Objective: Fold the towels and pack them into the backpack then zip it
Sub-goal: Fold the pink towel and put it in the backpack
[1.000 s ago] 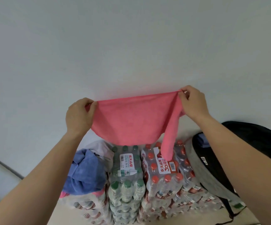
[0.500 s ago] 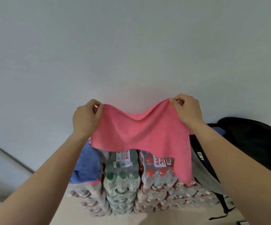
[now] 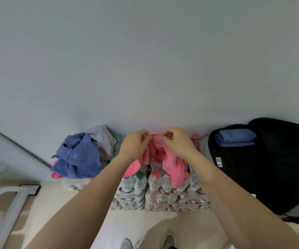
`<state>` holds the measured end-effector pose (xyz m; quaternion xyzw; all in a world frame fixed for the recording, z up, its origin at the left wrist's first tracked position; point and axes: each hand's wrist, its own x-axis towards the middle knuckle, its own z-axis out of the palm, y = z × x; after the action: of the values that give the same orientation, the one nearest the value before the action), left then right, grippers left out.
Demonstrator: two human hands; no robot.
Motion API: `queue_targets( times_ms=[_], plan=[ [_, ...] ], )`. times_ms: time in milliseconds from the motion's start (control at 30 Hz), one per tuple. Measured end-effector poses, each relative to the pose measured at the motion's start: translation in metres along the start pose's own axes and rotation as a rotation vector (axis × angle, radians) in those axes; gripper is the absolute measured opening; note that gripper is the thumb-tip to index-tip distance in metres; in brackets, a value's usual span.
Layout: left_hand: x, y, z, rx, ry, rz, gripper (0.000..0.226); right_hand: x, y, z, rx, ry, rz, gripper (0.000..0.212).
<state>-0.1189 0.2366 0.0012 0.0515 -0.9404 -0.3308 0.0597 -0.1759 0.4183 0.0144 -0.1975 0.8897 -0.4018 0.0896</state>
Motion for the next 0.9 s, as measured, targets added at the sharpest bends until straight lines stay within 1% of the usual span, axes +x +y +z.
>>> queue_targets(
  times_ms=[67,133,333,400,467,500,567,633,700,800,900],
  plan=[
    [0.005,-0.004,-0.008,0.054,0.038,0.004,0.016,-0.006,0.015,-0.008,0.007,-0.026,0.030,0.011],
    [0.011,-0.009,-0.018,0.091,0.066,0.004,0.015,-0.013,0.027,-0.018,0.006,-0.033,0.064,0.003],
    [0.021,-0.017,-0.034,0.089,0.116,-0.071,0.017,-0.022,0.056,-0.030,-0.037,0.040,0.142,0.009],
    [0.023,-0.016,-0.036,0.071,0.128,-0.108,0.018,-0.022,0.060,-0.032,-0.039,0.091,0.192,0.012],
    [0.024,-0.018,-0.038,0.038,0.107,-0.168,0.017,-0.023,0.063,-0.036,-0.026,0.200,0.287,0.013],
    [0.024,-0.020,-0.038,0.021,0.070,-0.197,0.018,-0.023,0.064,-0.038,-0.033,0.257,0.344,0.015],
    [0.020,-0.024,-0.036,0.017,-0.031,-0.214,0.024,-0.026,0.065,-0.041,-0.063,0.314,0.432,0.028],
    [0.014,-0.029,-0.032,0.066,-0.092,-0.186,0.036,-0.029,0.058,-0.038,-0.077,0.282,0.432,0.033],
    [0.006,-0.033,-0.027,0.112,-0.072,-0.164,0.040,-0.031,0.047,-0.028,-0.070,0.192,0.373,0.031],
    [-0.006,-0.039,-0.022,0.175,0.025,-0.156,0.029,-0.033,0.025,-0.003,-0.017,0.057,0.258,0.022],
    [-0.019,-0.038,-0.019,0.168,0.081,-0.164,0.025,-0.035,0.003,0.020,0.096,0.022,0.188,0.013]
  ],
)
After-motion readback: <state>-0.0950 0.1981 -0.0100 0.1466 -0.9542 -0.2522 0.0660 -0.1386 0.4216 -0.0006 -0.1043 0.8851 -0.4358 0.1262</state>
